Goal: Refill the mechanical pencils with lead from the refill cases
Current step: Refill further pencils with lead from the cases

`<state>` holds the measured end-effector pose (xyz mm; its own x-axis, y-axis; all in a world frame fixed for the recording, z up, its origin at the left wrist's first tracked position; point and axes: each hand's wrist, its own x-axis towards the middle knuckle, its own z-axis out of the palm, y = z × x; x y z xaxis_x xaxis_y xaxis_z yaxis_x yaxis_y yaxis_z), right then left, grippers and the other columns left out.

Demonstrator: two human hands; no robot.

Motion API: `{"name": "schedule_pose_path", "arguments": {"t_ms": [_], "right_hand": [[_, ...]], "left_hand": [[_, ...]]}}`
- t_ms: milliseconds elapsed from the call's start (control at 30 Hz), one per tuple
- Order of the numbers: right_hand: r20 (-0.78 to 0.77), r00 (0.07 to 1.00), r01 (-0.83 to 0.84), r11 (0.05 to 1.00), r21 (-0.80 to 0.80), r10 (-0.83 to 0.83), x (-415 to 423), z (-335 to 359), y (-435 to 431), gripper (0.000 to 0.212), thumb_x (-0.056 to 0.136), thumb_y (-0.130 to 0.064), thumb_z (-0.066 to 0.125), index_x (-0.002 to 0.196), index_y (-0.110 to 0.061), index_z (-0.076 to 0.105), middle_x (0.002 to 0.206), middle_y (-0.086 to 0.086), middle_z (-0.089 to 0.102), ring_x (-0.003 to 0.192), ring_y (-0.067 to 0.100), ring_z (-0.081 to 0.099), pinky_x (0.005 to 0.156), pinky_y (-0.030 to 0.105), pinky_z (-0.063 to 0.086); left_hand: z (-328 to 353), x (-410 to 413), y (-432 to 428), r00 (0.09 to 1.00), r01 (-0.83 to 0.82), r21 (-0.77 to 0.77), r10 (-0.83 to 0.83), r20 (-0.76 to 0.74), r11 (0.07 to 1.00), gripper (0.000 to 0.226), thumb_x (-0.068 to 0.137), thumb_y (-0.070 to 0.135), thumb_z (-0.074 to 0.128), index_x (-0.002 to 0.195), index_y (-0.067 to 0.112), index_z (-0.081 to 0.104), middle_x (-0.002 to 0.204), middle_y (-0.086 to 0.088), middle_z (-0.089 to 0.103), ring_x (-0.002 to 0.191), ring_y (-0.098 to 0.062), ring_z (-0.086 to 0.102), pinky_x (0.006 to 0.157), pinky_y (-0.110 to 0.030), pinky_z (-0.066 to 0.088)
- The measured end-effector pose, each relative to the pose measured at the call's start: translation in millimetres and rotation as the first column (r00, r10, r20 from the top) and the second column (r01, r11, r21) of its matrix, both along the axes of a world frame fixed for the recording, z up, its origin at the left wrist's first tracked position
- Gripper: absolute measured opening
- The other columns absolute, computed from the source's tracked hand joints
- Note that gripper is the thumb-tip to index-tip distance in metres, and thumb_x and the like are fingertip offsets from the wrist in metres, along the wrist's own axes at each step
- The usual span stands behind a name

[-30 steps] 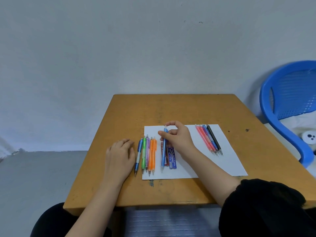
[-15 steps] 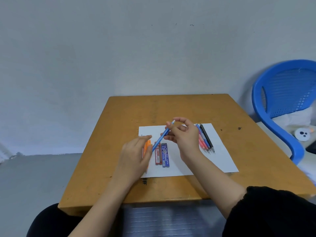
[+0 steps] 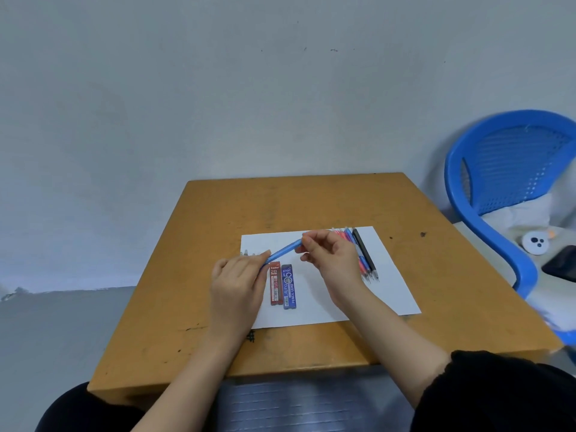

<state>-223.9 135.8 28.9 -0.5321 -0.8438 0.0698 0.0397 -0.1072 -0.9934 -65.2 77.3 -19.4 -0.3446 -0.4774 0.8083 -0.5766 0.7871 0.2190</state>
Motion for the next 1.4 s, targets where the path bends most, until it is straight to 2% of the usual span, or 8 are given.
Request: {"name": "schedule_pose_path", "arguments": {"t_ms": [300, 567, 733, 833, 967, 1067, 1267, 1400], "right_hand": [[-0.064, 0.995, -0.078, 0.995, 0.065, 0.082, -12, -9, -6, 0.009, 0.089, -0.009, 0.063, 0.087, -0.014, 0.07, 0.076, 0.007, 0.07, 0.065, 0.008, 0.061, 0.07, 0.024, 0.054], [-0.121, 0.992, 0.029, 0.996, 0.081, -0.019, -17, -22, -13, 0.009, 0.089, -0.016, 0.064, 0.088, -0.009, 0.071, 0.068, 0.004, 0.067, 0.056, 0.003, 0.053, 0.058, 0.015, 0.047], [-0.019, 0.995, 0.098, 0.995, 0.034, -0.097, -26, -27, -14, 0.01, 0.09, -0.014, 0.063, 0.085, -0.008, 0.07, 0.066, 0.002, 0.063, 0.055, 0.006, 0.052, 0.058, 0.017, 0.047], [-0.173, 0.977, 0.134, 0.991, 0.031, -0.126, -35, -29, -13, 0.007, 0.088, -0.013, 0.065, 0.086, -0.008, 0.07, 0.067, -0.001, 0.063, 0.055, 0.0, 0.054, 0.059, 0.012, 0.045], [-0.559, 0.827, 0.112, 0.992, 0.064, -0.058, -29, -36, -12, 0.002, 0.083, -0.015, 0.071, 0.085, -0.014, 0.072, 0.078, -0.008, 0.066, 0.072, 0.001, 0.059, 0.067, 0.007, 0.044], [-0.718, 0.695, 0.068, 0.994, 0.09, 0.017, -24, -41, -13, 0.007, 0.083, -0.014, 0.071, 0.088, -0.009, 0.073, 0.083, -0.003, 0.061, 0.07, 0.001, 0.052, 0.065, 0.005, 0.04], [-0.836, 0.544, 0.077, 0.987, 0.139, 0.075, -22, -49, -15, 0.013, 0.088, -0.02, 0.065, 0.095, -0.011, 0.072, 0.09, -0.005, 0.054, 0.082, 0.003, 0.047, 0.073, 0.013, 0.041], [-0.838, 0.528, 0.082, 0.974, 0.212, 0.138, -21, -50, -18, 0.017, 0.089, -0.024, 0.063, 0.098, -0.013, 0.071, 0.094, -0.003, 0.054, 0.093, 0.01, 0.049, 0.079, 0.022, 0.043]], "left_hand": [[-7, 2, -4, 0.997, 0.039, 0.025, -0.037, -0.072, 0.999, 0.027, 0.091, 0.02, 0.056, 0.105, 0.002, 0.071, 0.096, -0.009, 0.072, 0.09, -0.017, 0.059, 0.081, -0.025, 0.042], [-9, 0, -4, 0.998, 0.034, -0.013, -0.035, -0.055, 0.999, 0.027, 0.091, 0.02, 0.056, 0.103, 0.001, 0.072, 0.092, -0.008, 0.073, 0.089, -0.013, 0.055, 0.077, -0.024, 0.041], [-9, 4, -4, 0.997, 0.0, 0.043, 0.003, -0.083, 0.999, 0.029, 0.092, 0.019, 0.052, 0.103, 0.001, 0.071, 0.094, -0.009, 0.072, 0.09, -0.013, 0.055, 0.08, -0.023, 0.04], [-9, 8, -4, 0.994, -0.035, 0.089, 0.043, -0.097, 0.995, 0.028, 0.093, 0.022, 0.053, 0.106, 0.003, 0.07, 0.096, -0.007, 0.072, 0.092, -0.011, 0.056, 0.082, -0.023, 0.039], [-8, 7, -3, 0.997, -0.039, 0.093, 0.045, -0.068, 0.995, 0.032, 0.095, 0.026, 0.05, 0.107, 0.005, 0.07, 0.098, -0.006, 0.072, 0.092, -0.012, 0.06, 0.085, -0.022, 0.037], [-9, 7, -2, 0.996, -0.048, 0.095, 0.054, -0.069, 0.994, 0.03, 0.094, 0.026, 0.052, 0.107, 0.005, 0.07, 0.099, -0.006, 0.072, 0.093, -0.012, 0.06, 0.086, -0.023, 0.038], [-14, 9, -2, 0.994, -0.083, 0.117, 0.09, -0.06, 0.99, 0.025, 0.088, 0.019, 0.064, 0.11, 0.008, 0.069, 0.101, -0.004, 0.072, 0.092, -0.013, 0.062, 0.081, -0.03, 0.045], [-14, 10, -2, 0.995, -0.089, 0.12, 0.094, -0.041, 0.989, 0.025, 0.088, 0.019, 0.065, 0.111, 0.009, 0.069, 0.101, -0.003, 0.072, 0.093, -0.013, 0.063, 0.082, -0.032, 0.046]]}}
